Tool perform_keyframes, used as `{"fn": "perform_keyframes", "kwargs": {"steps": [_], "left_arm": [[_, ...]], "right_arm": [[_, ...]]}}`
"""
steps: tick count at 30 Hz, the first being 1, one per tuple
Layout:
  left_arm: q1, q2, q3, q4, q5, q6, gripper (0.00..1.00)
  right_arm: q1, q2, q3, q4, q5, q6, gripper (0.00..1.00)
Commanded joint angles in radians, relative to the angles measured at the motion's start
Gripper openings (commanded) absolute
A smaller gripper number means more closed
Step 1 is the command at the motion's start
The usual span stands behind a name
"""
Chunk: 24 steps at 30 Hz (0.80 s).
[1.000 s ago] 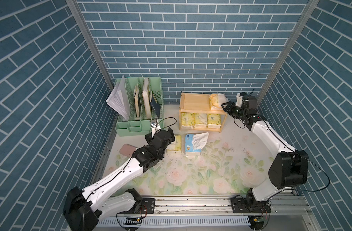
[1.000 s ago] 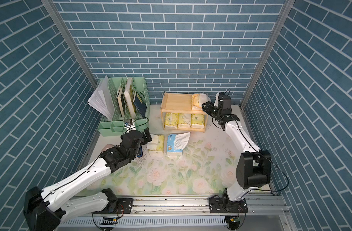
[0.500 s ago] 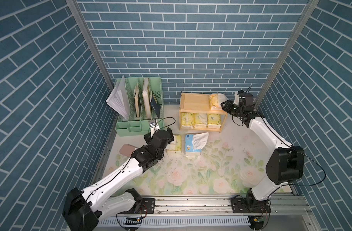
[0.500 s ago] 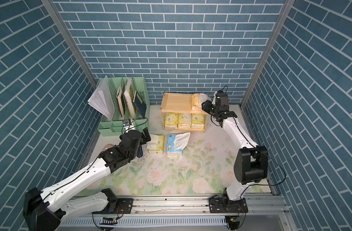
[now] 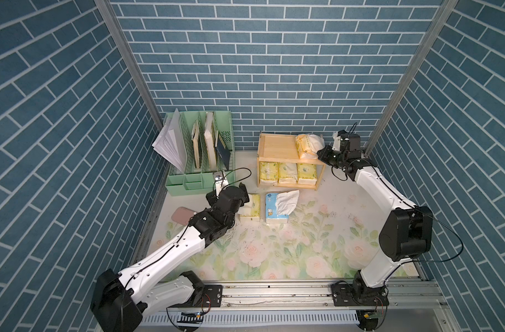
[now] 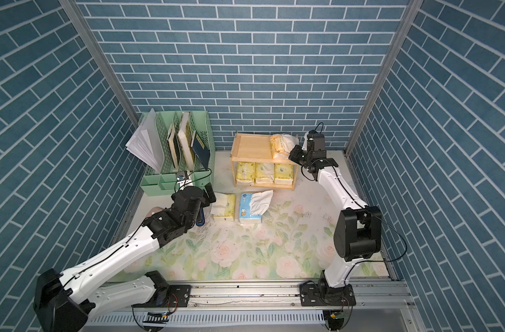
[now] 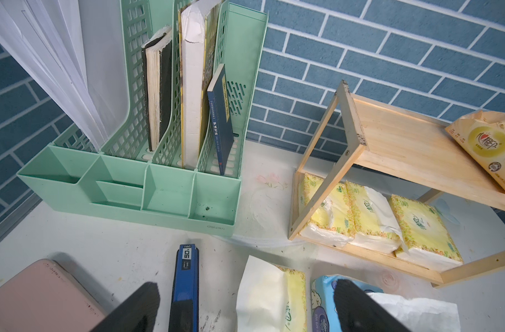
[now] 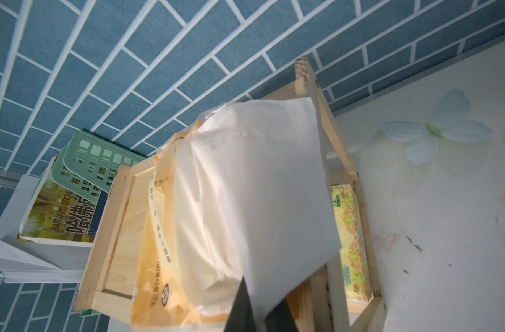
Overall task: Remove the tissue boxes from the shelf
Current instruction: Pick up a box of tissues from the shelf.
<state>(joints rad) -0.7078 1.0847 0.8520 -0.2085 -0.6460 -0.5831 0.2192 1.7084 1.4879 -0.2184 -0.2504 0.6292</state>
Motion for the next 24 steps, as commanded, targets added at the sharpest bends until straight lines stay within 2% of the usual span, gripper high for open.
{"fn": "perform_keyframes", "kwargs": {"steps": [1,12,24], "left_arm": [[0.009,0.002,-0.011,-0.006,-0.01,0.014,1.0],[0.018,-0.003,-0.01,-0.012,-0.006,0.014,1.0],[0.018,-0.026,-0.011,-0.03,-0.012,0.007,1.0]], "right_arm": [[0.007,0.001,0.031,-0.009,-0.043,0.0,0.0],[0.006,-0.109,-0.011,0.025,-0.082,0.026,0.0],[0.007,-0.402,-0.247,0.043,-0.089,0.082,0.0]]}}
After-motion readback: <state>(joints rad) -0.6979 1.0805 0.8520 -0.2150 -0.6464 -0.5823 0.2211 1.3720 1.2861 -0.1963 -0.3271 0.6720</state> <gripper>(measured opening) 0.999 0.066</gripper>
